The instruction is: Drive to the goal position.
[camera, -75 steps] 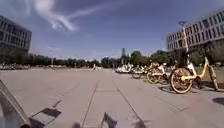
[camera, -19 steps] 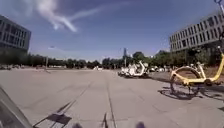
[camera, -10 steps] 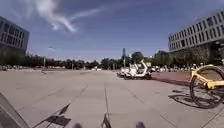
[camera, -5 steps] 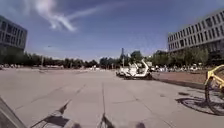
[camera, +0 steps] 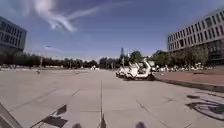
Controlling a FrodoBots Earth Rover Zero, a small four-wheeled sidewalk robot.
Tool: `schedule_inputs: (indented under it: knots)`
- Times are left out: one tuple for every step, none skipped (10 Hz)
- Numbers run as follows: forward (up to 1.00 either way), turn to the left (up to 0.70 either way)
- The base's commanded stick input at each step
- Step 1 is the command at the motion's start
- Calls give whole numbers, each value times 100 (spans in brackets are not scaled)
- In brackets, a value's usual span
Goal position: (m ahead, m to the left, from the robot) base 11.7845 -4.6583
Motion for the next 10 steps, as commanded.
schedule_inputs:
  knots:
    - [70,7]
    - [70,7]
    - [70,7]
    - [70,7]
    - [70,7]
    - [70,7]
    - [70,7]
    - [70,7]
    - [70,7]
    - [70,-2]
